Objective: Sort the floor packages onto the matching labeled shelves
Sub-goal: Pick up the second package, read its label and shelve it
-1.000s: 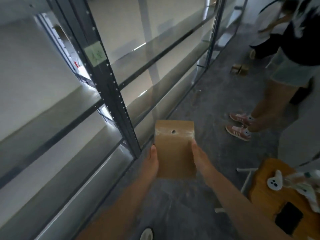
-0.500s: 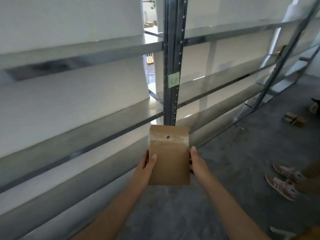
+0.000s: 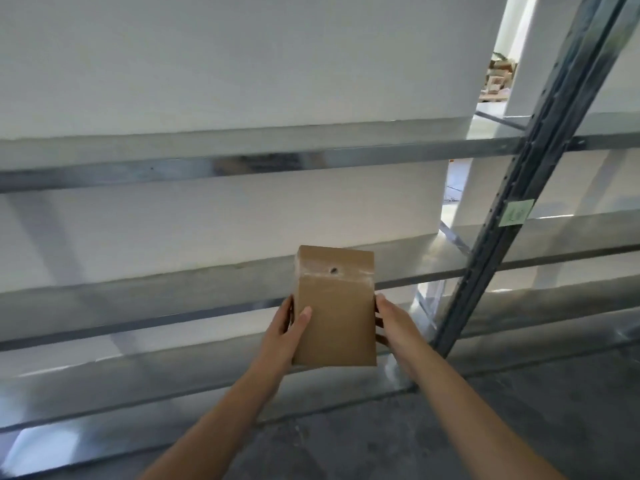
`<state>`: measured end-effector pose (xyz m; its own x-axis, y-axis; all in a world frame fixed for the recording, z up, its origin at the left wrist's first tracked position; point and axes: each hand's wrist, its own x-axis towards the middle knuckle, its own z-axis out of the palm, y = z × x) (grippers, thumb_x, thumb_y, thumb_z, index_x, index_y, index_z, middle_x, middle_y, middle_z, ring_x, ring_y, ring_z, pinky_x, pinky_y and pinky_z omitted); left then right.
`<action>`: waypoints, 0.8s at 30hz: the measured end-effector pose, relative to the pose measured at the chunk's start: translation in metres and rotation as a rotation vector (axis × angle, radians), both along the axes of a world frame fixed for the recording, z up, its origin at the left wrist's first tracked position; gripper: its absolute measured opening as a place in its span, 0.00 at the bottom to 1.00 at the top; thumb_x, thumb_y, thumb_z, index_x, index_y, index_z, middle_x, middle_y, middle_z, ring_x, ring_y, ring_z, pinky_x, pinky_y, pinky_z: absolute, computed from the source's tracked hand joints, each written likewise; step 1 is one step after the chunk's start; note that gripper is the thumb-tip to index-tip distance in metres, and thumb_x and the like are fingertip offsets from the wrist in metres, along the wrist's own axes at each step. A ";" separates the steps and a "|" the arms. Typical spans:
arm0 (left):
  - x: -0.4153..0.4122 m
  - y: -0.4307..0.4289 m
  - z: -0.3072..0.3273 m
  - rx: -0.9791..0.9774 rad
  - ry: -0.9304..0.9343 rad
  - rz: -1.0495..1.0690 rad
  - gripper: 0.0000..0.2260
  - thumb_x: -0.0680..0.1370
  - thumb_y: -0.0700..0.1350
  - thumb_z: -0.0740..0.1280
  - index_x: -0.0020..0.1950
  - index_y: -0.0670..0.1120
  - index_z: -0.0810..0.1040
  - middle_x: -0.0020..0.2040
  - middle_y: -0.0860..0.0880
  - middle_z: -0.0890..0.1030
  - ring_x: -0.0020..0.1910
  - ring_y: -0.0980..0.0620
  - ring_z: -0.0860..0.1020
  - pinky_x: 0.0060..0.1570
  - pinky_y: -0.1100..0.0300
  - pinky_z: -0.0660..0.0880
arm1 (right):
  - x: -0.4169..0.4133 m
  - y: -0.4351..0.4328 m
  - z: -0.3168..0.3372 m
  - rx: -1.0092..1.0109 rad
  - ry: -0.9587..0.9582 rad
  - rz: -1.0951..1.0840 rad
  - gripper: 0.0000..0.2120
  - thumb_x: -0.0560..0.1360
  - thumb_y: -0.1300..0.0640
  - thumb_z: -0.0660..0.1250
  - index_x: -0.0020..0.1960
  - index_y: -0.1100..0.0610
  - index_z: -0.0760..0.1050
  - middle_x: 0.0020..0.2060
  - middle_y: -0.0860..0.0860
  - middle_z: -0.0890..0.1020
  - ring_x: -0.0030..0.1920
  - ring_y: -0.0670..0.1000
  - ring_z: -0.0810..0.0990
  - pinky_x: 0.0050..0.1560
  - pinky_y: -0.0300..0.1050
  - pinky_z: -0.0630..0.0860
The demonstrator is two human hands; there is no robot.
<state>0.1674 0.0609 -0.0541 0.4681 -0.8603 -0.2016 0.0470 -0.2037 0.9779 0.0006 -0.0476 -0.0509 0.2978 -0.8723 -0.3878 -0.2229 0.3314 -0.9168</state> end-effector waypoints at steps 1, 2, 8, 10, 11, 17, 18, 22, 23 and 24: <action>0.010 0.006 0.002 -0.010 -0.004 0.022 0.25 0.80 0.55 0.67 0.76 0.56 0.68 0.67 0.53 0.77 0.62 0.52 0.78 0.63 0.54 0.76 | 0.013 0.003 0.005 -0.021 -0.015 0.026 0.20 0.85 0.45 0.50 0.68 0.51 0.74 0.61 0.49 0.79 0.61 0.51 0.77 0.64 0.51 0.75; 0.019 0.013 0.005 -0.023 -0.013 0.039 0.26 0.79 0.57 0.68 0.76 0.58 0.68 0.66 0.54 0.78 0.61 0.53 0.79 0.62 0.52 0.77 | 0.025 0.007 0.009 -0.038 -0.032 0.049 0.19 0.85 0.45 0.52 0.69 0.51 0.73 0.62 0.49 0.79 0.62 0.51 0.77 0.65 0.51 0.75; 0.068 0.052 0.024 -0.088 -0.070 0.103 0.34 0.71 0.63 0.73 0.75 0.60 0.66 0.65 0.54 0.78 0.59 0.51 0.80 0.57 0.49 0.81 | 0.077 0.031 0.037 -0.095 -0.119 0.162 0.15 0.84 0.47 0.57 0.63 0.50 0.78 0.57 0.49 0.84 0.56 0.45 0.82 0.52 0.43 0.78; 0.080 0.063 0.030 -0.105 -0.062 0.108 0.37 0.70 0.63 0.74 0.76 0.60 0.64 0.65 0.54 0.77 0.59 0.50 0.80 0.55 0.50 0.81 | 0.092 0.042 0.049 -0.118 -0.130 0.183 0.15 0.84 0.47 0.56 0.62 0.49 0.78 0.56 0.47 0.84 0.55 0.45 0.82 0.49 0.41 0.78; 0.084 0.069 0.034 -0.120 -0.058 0.110 0.37 0.70 0.62 0.74 0.76 0.59 0.64 0.65 0.54 0.77 0.59 0.50 0.79 0.53 0.52 0.81 | 0.099 0.047 0.055 -0.124 -0.137 0.186 0.15 0.85 0.48 0.55 0.61 0.48 0.78 0.55 0.47 0.84 0.54 0.44 0.82 0.48 0.40 0.78; 0.116 0.089 0.049 -0.270 0.045 0.133 0.35 0.69 0.58 0.78 0.73 0.57 0.69 0.63 0.53 0.81 0.59 0.49 0.82 0.57 0.49 0.81 | 0.127 0.067 0.080 -0.233 -0.212 0.169 0.10 0.83 0.53 0.61 0.63 0.50 0.75 0.56 0.49 0.82 0.54 0.44 0.81 0.41 0.37 0.78; 0.120 0.091 0.050 -0.287 0.067 0.128 0.34 0.69 0.57 0.79 0.72 0.57 0.70 0.62 0.52 0.82 0.59 0.49 0.82 0.58 0.48 0.81 | 0.129 0.068 0.082 -0.239 -0.223 0.167 0.10 0.83 0.53 0.63 0.63 0.51 0.75 0.56 0.50 0.82 0.54 0.45 0.82 0.42 0.37 0.78; 0.126 0.100 0.052 -0.316 0.143 0.109 0.34 0.67 0.59 0.79 0.70 0.54 0.74 0.62 0.51 0.83 0.59 0.49 0.83 0.60 0.48 0.79 | 0.134 0.063 0.085 -0.281 -0.147 0.217 0.13 0.80 0.48 0.67 0.63 0.48 0.75 0.62 0.52 0.80 0.62 0.49 0.78 0.64 0.47 0.75; 0.127 0.101 0.052 -0.320 0.169 0.099 0.32 0.68 0.59 0.79 0.69 0.54 0.74 0.62 0.50 0.83 0.59 0.49 0.83 0.61 0.49 0.79 | 0.135 0.062 0.085 -0.270 -0.132 0.232 0.17 0.79 0.45 0.67 0.66 0.49 0.74 0.65 0.51 0.78 0.64 0.49 0.76 0.66 0.48 0.72; 0.128 0.102 0.053 -0.325 0.200 0.089 0.30 0.70 0.57 0.78 0.69 0.53 0.74 0.62 0.50 0.83 0.60 0.50 0.83 0.61 0.49 0.79 | 0.137 0.061 0.086 -0.229 -0.148 0.247 0.22 0.78 0.43 0.67 0.68 0.51 0.73 0.66 0.49 0.77 0.66 0.49 0.75 0.66 0.47 0.71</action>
<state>0.2954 0.1630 -0.0007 0.5225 -0.8524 -0.0203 0.2468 0.1284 0.9605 0.1372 0.0134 0.0354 0.5483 -0.8265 -0.1273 -0.1298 0.0663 -0.9893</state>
